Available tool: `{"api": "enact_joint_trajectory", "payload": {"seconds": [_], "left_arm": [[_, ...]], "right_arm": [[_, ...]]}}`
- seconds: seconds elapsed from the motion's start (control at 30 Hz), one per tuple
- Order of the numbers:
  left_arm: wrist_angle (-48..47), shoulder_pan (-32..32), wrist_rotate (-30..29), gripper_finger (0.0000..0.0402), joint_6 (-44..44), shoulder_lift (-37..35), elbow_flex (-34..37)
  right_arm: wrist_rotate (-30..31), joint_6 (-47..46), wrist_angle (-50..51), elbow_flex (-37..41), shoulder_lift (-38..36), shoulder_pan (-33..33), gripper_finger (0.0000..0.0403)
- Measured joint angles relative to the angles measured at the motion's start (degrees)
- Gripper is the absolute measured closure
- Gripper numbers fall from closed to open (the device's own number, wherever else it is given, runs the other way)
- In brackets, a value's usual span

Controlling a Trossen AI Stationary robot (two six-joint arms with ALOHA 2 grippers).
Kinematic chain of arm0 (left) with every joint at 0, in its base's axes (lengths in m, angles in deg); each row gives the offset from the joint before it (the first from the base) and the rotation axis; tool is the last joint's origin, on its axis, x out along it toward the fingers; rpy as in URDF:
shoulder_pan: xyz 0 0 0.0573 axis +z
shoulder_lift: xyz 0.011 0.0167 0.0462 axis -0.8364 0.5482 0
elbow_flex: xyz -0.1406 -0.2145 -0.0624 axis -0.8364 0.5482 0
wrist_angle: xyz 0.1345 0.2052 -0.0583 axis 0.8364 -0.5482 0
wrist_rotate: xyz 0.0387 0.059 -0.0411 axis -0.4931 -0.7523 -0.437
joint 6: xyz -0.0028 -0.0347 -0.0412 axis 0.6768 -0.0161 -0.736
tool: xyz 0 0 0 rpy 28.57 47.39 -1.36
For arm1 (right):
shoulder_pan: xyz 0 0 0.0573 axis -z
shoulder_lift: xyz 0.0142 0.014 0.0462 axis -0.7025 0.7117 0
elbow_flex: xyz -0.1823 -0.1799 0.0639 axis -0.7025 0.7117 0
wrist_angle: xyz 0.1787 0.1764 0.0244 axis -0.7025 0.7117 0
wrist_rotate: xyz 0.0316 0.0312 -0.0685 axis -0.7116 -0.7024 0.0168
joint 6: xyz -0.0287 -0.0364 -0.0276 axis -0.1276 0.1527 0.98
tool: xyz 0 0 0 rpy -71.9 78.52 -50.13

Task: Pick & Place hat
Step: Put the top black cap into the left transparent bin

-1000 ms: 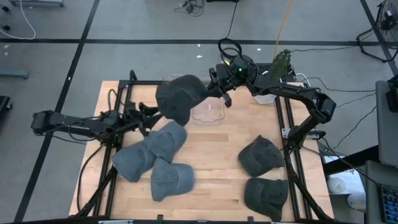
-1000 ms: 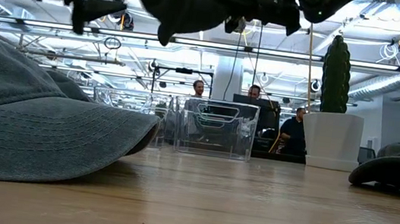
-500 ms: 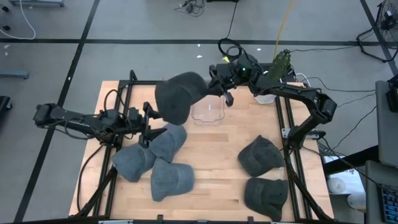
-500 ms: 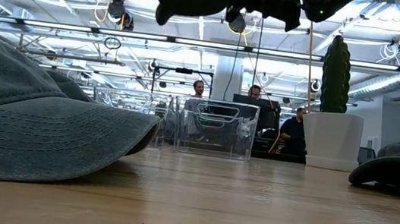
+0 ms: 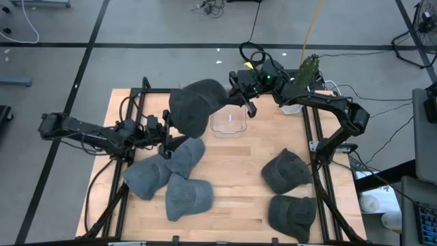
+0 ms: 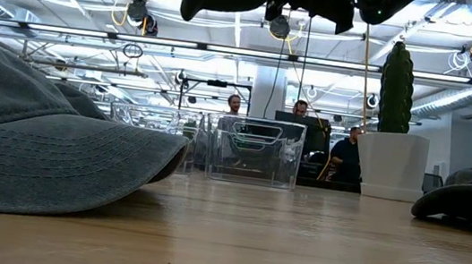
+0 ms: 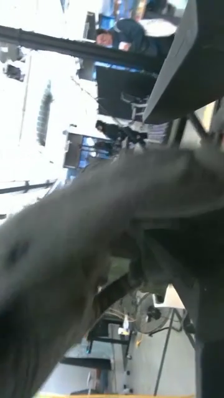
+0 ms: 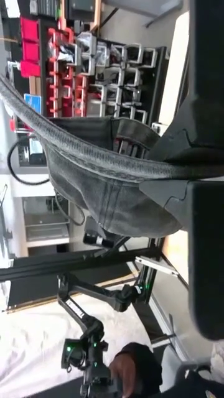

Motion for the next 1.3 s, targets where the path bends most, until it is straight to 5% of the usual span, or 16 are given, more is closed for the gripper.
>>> {"api": "enact_joint_trajectory", "payload": {"seconds": [0.23, 0.5, 0.8, 1.03, 1.3], "left_arm": [[2.71, 1.55, -0.02, 0.0164, -0.34, 2.35, 0.0], [3.14, 2.73, -0.05, 0.0383, 4.48, 2.47, 0.0], [3.35, 0.98, -10.56, 0.0396, 3.8, -4.39, 0.02], [-0.85, -1.56, -35.79, 0.0396, 1.66, -9.58, 0.0], [-1.12, 1.61, -45.57, 0.0396, -8.68, -1.93, 0.26]], "right_arm": [[0.26, 0.18, 0.93, 0.0, 0.01, -0.58, 0.0403], [0.94, 3.87, 5.43, 0.0, 0.04, -2.54, 0.0397], [24.12, 12.41, 17.18, -0.07, 0.04, -3.59, 0.0347], [52.65, 21.37, 26.24, -0.07, 0.17, -3.86, 0.0295], [55.53, 19.67, 29.5, -0.07, 0.17, -5.59, 0.0279]]}}
